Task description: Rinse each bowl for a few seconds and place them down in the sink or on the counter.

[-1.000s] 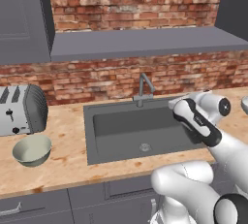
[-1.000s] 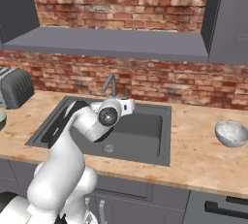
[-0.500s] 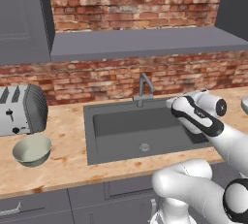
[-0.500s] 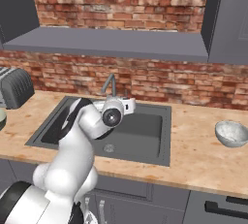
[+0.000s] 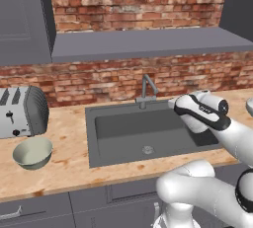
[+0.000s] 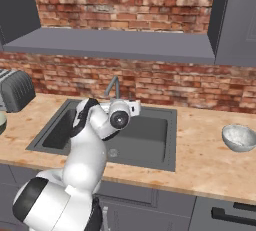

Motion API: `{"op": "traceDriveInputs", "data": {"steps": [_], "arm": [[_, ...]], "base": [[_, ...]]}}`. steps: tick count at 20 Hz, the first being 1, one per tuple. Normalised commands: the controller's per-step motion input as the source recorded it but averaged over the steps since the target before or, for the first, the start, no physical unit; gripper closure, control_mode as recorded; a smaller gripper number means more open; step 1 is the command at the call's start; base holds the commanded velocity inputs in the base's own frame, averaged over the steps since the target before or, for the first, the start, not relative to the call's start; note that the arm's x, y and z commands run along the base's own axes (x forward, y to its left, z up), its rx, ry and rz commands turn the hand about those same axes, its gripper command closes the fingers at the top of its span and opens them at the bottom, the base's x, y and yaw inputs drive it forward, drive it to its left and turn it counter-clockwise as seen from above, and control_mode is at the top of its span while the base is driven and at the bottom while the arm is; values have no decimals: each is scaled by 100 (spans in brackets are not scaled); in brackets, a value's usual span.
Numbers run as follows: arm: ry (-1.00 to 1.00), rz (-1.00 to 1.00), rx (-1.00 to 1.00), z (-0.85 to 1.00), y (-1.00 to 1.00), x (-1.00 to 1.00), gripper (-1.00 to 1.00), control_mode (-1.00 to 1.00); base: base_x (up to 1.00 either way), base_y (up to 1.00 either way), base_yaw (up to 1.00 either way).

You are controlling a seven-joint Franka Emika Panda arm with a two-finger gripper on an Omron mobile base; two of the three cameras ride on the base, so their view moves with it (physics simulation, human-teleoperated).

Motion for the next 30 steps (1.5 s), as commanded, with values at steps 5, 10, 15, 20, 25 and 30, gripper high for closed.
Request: {"op": "traceDriveInputs", "data": {"steps": [5, 10, 15, 20, 25, 30], "arm": [[-9, 3, 2, -12, 0, 9, -100, -100], [-4, 2, 1, -5, 0, 19, -100, -100], [-1, 2, 2, -4, 0, 23, -100, -100], [-3, 3, 1, -7, 0, 19, -100, -100], [-4, 3, 1, -9, 0, 17, -100, -100], [-5, 1, 0, -6, 0, 17, -100, -100]], "base": [[0, 0, 0], [0, 0, 0], [0, 0, 0], [0, 0, 0], [0, 0, 0], [0, 0, 0]]}}
